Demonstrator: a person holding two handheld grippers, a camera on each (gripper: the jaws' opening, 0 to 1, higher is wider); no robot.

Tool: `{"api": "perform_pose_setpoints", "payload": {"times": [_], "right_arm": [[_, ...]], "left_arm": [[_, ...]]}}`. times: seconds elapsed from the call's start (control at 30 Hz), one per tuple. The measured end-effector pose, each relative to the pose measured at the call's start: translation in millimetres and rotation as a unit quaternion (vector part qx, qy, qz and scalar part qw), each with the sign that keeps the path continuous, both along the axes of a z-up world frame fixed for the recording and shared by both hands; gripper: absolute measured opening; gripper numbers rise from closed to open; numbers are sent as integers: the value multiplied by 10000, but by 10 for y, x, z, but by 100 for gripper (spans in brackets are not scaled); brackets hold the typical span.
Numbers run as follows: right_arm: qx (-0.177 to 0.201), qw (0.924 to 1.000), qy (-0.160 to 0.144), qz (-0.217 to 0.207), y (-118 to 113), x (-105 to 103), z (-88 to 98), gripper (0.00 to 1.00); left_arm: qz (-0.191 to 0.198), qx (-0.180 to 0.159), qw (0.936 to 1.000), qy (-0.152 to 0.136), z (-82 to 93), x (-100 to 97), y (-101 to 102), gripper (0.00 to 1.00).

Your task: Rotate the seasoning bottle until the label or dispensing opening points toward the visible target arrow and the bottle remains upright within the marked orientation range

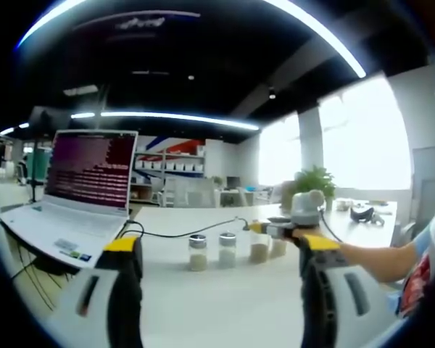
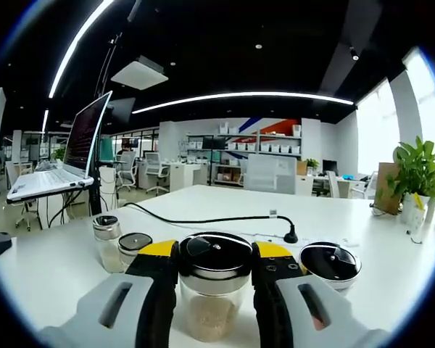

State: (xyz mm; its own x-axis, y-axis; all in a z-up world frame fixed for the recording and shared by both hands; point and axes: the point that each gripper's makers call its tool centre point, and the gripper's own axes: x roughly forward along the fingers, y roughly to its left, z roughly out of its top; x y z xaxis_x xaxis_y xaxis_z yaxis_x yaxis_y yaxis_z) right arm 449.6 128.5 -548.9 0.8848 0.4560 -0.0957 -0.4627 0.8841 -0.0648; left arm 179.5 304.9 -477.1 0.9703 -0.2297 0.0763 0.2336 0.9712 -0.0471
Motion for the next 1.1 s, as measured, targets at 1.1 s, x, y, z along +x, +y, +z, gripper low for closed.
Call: {"api": "perform_pose_setpoints", "payload": {"times": [1.1], "right_arm": [[225,9988,-197,391,-25,-127,123,38]], "left_arm": [[-32,5,10000,-2,7,-1,-30,94]]}}
